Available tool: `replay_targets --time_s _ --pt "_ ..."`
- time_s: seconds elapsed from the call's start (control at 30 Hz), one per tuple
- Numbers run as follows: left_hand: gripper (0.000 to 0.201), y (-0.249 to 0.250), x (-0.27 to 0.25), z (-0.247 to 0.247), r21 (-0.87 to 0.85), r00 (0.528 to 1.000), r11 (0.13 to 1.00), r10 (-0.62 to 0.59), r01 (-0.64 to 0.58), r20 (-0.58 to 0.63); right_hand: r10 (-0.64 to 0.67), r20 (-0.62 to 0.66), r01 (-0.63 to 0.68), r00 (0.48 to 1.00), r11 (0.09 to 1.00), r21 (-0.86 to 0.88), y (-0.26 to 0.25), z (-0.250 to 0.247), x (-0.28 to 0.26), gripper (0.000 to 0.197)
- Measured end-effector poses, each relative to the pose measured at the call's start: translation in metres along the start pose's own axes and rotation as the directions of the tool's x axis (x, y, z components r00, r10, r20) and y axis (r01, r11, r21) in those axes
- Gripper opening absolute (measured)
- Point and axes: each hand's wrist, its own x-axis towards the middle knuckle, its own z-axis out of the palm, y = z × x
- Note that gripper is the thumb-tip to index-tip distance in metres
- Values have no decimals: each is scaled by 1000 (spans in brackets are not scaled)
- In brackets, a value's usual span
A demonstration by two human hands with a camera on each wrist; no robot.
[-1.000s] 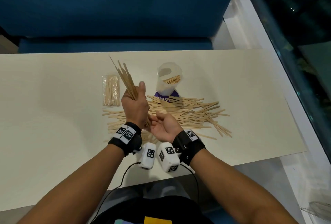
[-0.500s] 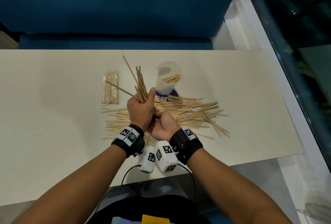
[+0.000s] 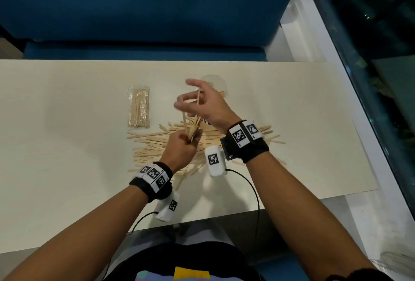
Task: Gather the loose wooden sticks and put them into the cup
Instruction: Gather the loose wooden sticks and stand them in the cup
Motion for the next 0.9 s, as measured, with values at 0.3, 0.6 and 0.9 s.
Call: replay_targets --time_s 0.3,0.6,0.9 --pt "46 -14 -7 -13 209 999 978 -1 -8 44 -25 -17 25 1000 1000 9 4 0 -2 24" --pt "45 -12 -8 -17 262 996 964 -57 39 64 -46 75 61 996 976 -207 3 8 -9 22" --pt "51 -27 -9 -32 -352 937 872 -345 339 50 -145 -287 133 947 989 -63 -13 -35 -21 15"
